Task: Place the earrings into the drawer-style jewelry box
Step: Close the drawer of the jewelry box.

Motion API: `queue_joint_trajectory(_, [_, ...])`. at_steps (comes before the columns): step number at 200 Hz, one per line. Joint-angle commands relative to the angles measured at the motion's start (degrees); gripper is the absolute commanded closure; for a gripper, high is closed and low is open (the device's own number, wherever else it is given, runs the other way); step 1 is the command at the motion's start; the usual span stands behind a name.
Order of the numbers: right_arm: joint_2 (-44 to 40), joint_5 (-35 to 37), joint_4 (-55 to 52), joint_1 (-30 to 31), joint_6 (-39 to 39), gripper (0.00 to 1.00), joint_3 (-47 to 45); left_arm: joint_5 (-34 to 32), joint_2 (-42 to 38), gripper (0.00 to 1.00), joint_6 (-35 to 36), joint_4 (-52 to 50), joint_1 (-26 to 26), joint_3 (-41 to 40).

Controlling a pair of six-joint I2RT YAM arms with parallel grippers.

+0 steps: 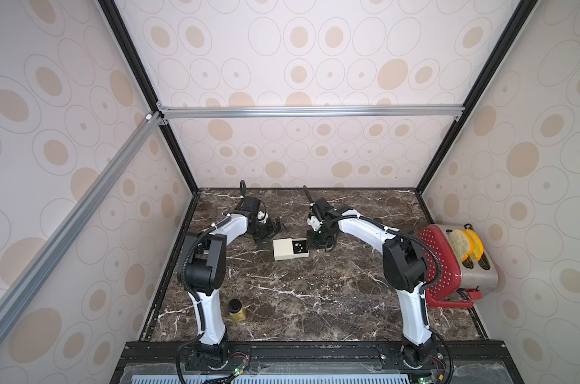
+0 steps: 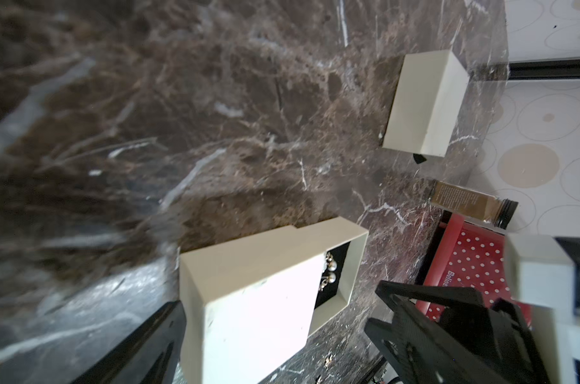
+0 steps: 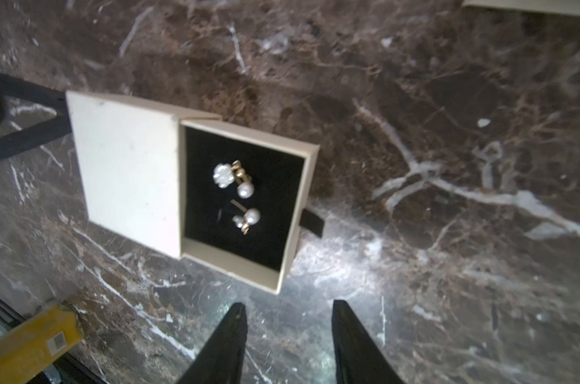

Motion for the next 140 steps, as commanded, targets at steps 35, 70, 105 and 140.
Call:
queue_joint_trajectory(35, [1.9, -10.9, 10.0, -1.8, 2.0, 0.42, -1.9, -0.7, 4.1, 0.01, -2.2, -2.2, -2.2, 4.9])
queue_joint_trajectory(70, [3.5, -11.3, 8.0, -1.8, 2.0, 0.38, -1.0, -0.6, 4.4, 0.01, -2.8, -2.2, -2.8, 5.1])
queue_joint_trajectory(105, [3.2, -10.4, 7.0, -1.6, 2.2, 0.37, -0.9, -0.5, 3.9, 0.01, -2.8, -1.8, -2.8, 4.0])
queue_joint_trajectory(140, [5.2, -12.6, 9.2, 0.3, 4.4, 0.38, 1.6, 0.6, 4.0, 0.01, -3.6, -0.6, -3.0, 3.4])
